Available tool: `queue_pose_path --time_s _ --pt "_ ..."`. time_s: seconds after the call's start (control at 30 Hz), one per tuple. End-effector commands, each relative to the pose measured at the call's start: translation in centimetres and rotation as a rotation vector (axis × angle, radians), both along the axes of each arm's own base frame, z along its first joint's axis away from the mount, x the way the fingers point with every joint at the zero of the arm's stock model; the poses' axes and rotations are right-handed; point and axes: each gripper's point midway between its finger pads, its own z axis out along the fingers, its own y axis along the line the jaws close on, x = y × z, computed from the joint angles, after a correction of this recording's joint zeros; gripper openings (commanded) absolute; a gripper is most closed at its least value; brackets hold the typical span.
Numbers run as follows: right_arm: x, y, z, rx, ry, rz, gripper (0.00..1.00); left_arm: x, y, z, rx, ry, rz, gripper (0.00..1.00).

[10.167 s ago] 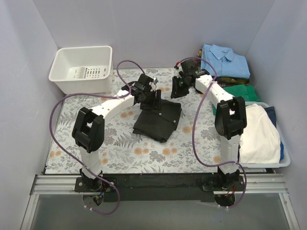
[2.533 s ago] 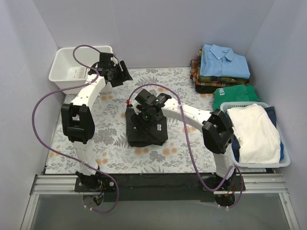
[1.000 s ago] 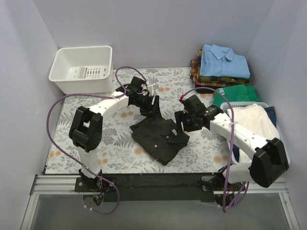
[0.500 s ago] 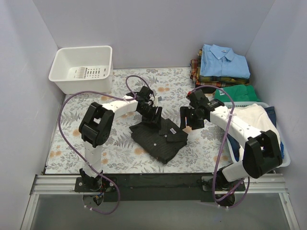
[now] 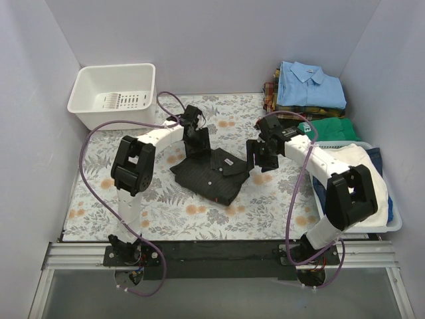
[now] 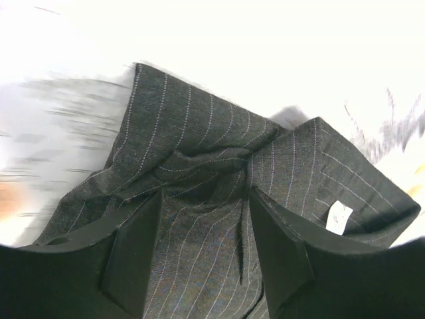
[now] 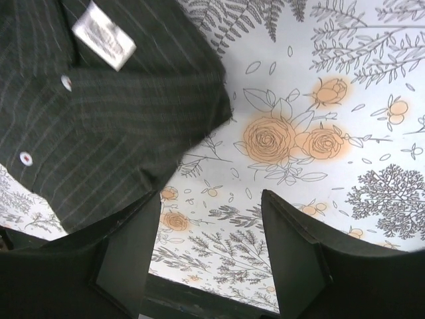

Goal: Fold and stack the long sleeve shirts
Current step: Fold the shirt

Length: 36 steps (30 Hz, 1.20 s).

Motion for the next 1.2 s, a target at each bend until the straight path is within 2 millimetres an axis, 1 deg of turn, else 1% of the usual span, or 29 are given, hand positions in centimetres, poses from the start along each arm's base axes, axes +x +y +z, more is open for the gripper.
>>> queue_pose_path --time_s 0.0,0.07,0.1,0.13,0.2,0.23,0.27,0.3,0.33,0.37,0.4,0.43,0.47,0.5,0.53,0.57,0.6,0.67,0.7,0.77,0.8,0.83,0.9,1.0,1.03,1.1,1.13,1.17 --pt "2.3 1.5 2.0 0.052 -0.050 0.041 0.69 5.0 4.1 1.3 -0.027 -0.044 0.239 0.54" --pt "2.4 2.3 2.6 0.086 -0.052 0.076 0.69 6.4 4.4 2.6 -0.048 -0.070 0.262 0.55" --pt "2.8 2.8 3.2 0.095 -0.073 0.107 0.68 6.9 4.5 3.2 -0.052 -0.080 0.271 0.55" --pt "3.0 3.2 3.4 0.098 -0.077 0.128 0.68 7.9 4.4 4.7 -0.072 -0.112 0.280 0.55" --pt "3.4 4.5 4.2 0.111 -0.103 0.196 0.67 8.6 4.9 6.1 -0.088 -0.133 0.313 0.55" --pt "3.4 5.1 4.4 0.113 -0.109 0.221 0.67 8.8 5.0 7.5 -0.107 -0.160 0.318 0.55" --pt "3.4 5.5 4.5 0.108 -0.109 0.241 0.67 8.9 5.4 8.1 -0.118 -0.170 0.325 0.56" --pt "3.1 6.6 4.7 0.110 -0.115 0.278 0.66 9.0 5.5 8.9 -0.128 -0.188 0.327 0.57" --pt "3.7 7.6 5.2 0.116 -0.131 0.309 0.66 9.0 5.7 10.7 -0.146 -0.225 0.327 0.57" --pt "3.7 8.5 5.5 0.125 -0.137 0.331 0.65 8.8 6.2 11.0 -0.143 -0.228 0.331 0.58" --pt "3.4 9.5 5.6 0.128 -0.132 0.358 0.59 8.6 6.7 11.5 -0.141 -0.235 0.335 0.59" --pt "3.8 10.4 5.7 0.140 -0.133 0.371 0.57 8.3 7.2 11.6 -0.125 -0.234 0.338 0.59" --pt "3.6 11.1 5.7 0.167 -0.116 0.377 0.55 7.9 8.2 12.0 -0.112 -0.236 0.348 0.60" --pt "3.4 11.6 5.5 0.183 -0.101 0.375 0.53 7.1 9.0 10.8 -0.084 -0.212 0.355 0.60" --pt "3.3 11.9 4.8 0.192 -0.076 0.373 0.45 6.7 9.6 10.4 -0.068 -0.208 0.352 0.60" --pt "2.9 12.3 4.5 0.213 -0.052 0.378 0.40 6.4 10.5 10.4 -0.064 -0.207 0.362 0.60" --pt "2.6 12.5 3.7 0.208 -0.033 0.384 0.29 5.5 11.1 9.0 -0.051 -0.170 0.360 0.60" --pt "1.8 12.3 2.6 0.201 -0.001 0.397 0.19 4.7 11.2 8.4 -0.072 -0.144 0.333 0.59" --pt "1.4 12.4 2.1 0.199 0.012 0.410 0.11 4.0 11.1 7.8 -0.074 -0.127 0.315 0.59" --pt "0.4 12.3 1.2 0.205 0.051 0.434 0.03 3.5 10.2 7.7 -0.123 -0.121 0.273 0.58" --pt "-0.1 12.4 0.6 0.205 0.067 0.452 0.01 3.3 9.9 7.8 -0.140 -0.126 0.254 0.58" --pt "-0.4 12.4 0.2 0.203 0.083 0.458 0.01 2.8 9.4 7.5 -0.167 -0.112 0.229 0.57" --pt "-1.3 12.5 -0.6 0.217 0.118 0.481 0.01 2.4 9.1 7.4 -0.182 -0.107 0.208 0.57" --pt "-2.3 13.0 -1.2 0.229 0.150 0.507 0.01 2.0 8.7 7.5 -0.204 -0.105 0.171 0.56" --pt "-2.6 13.0 -1.4 0.229 0.158 0.516 0.01 1.9 8.4 7.9 -0.216 -0.116 0.160 0.56" --pt "-3.3 13.1 -1.9 0.234 0.182 0.528 0.01 1.4 8.0 7.9 -0.242 -0.105 0.138 0.56" --pt "-3.7 12.9 -2.4 0.230 0.200 0.530 0.01 1.3 7.8 8.2 -0.252 -0.113 0.124 0.56" --pt "-4.0 12.8 -2.7 0.227 0.212 0.529 0.01 0.9 7.6 7.9 -0.260 -0.104 0.114 0.56"
